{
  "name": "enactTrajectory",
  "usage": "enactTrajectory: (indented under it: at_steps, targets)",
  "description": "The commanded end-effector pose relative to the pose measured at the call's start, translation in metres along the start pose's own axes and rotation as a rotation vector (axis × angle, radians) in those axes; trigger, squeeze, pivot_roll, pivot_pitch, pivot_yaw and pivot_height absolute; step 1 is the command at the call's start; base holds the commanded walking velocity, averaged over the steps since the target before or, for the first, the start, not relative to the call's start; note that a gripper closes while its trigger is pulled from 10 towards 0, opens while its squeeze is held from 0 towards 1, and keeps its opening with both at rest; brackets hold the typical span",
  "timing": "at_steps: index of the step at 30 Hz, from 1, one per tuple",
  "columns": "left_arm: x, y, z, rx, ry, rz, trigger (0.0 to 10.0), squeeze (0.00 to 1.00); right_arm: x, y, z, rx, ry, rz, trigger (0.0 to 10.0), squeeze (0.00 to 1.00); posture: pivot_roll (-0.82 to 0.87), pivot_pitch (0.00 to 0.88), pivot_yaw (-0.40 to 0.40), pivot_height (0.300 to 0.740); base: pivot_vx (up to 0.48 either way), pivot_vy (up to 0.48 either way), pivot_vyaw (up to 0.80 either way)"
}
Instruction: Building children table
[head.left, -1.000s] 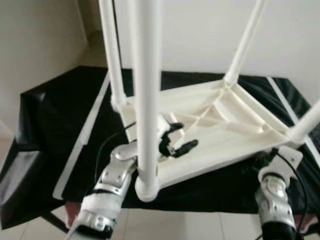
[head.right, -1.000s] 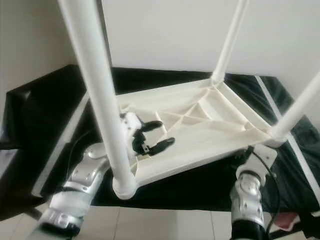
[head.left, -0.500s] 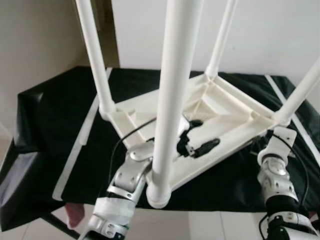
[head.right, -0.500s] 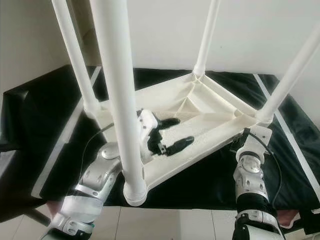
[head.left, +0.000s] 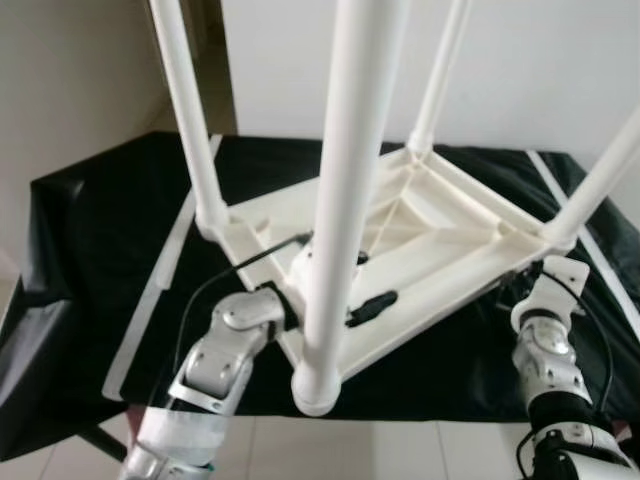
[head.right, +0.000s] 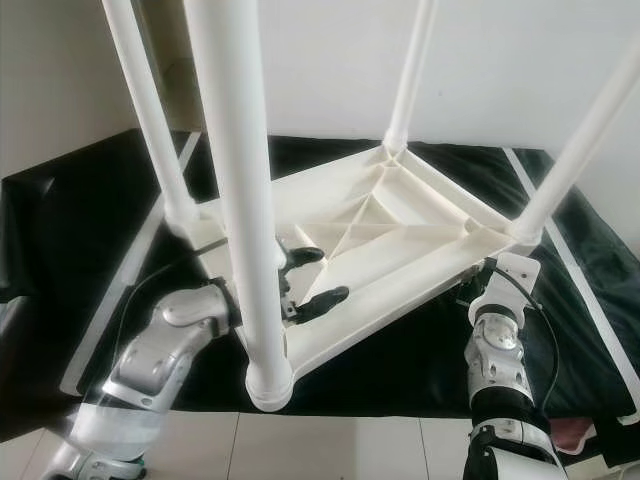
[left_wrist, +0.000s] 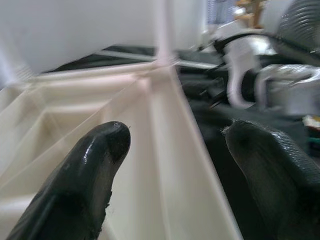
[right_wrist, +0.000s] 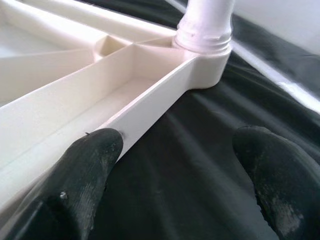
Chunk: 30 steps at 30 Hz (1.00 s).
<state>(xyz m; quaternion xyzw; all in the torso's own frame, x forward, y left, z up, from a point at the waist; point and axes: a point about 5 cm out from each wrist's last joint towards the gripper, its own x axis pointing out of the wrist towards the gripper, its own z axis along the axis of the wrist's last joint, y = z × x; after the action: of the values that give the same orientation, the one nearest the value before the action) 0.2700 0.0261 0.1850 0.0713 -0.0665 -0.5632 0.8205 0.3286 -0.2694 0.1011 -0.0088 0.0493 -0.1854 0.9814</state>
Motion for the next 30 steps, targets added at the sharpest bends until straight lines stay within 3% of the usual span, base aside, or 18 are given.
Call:
enactTrajectory:
  at_steps: [1,9,15,20,24,27,29,30]
  targets:
    - [0.014,-0.025,0.004,-0.013,-0.018,-0.175,10.0,0.00,-0.001,0.029,-0.005,-0.014,0.035,0.163,10.0,0.00,0.02,0.000,-0.010,0.740,0.000,0.000,0.00]
    - [0.030,-0.029,0.009,0.016,0.035,-0.131,10.0,0.00,0.004,0.047,0.003,-0.085,0.014,0.275,10.0,0.00,0.02,0.000,-0.007,0.740,0.000,0.000,0.00]
    - [0.027,-0.023,0.010,0.042,0.041,-0.086,10.0,0.00,0.011,0.033,0.013,-0.065,-0.038,0.147,10.0,0.00,0.04,0.000,-0.024,0.740,0.000,0.000,0.00]
    - [0.008,-0.004,0.002,0.083,0.085,-0.028,10.0,0.00,0.005,0.005,0.010,-0.038,-0.081,0.028,10.0,0.00,0.05,0.000,-0.031,0.740,0.000,0.000,0.00]
    - [-0.030,0.016,-0.017,0.133,0.196,-0.017,10.0,0.00,-0.010,-0.020,0.007,0.005,-0.161,-0.021,10.0,0.00,0.04,0.000,-0.026,0.740,0.000,0.000,0.00]
    - [-0.037,0.019,-0.019,0.142,0.218,-0.027,10.0,0.00,-0.013,-0.023,0.007,0.010,-0.169,-0.021,10.0,0.00,0.04,0.000,-0.026,0.740,0.000,0.000,0.00]
    - [-0.053,0.022,-0.024,0.140,0.258,-0.066,10.0,0.00,-0.020,-0.031,0.005,0.007,-0.178,-0.030,10.0,0.00,0.04,0.000,-0.022,0.740,0.000,0.000,0.00]
    - [-0.053,0.022,-0.024,0.140,0.258,-0.066,10.0,0.00,-0.020,-0.031,0.005,0.007,-0.178,-0.030,10.0,0.00,0.04,0.000,-0.022,0.740,0.000,0.000,0.00]
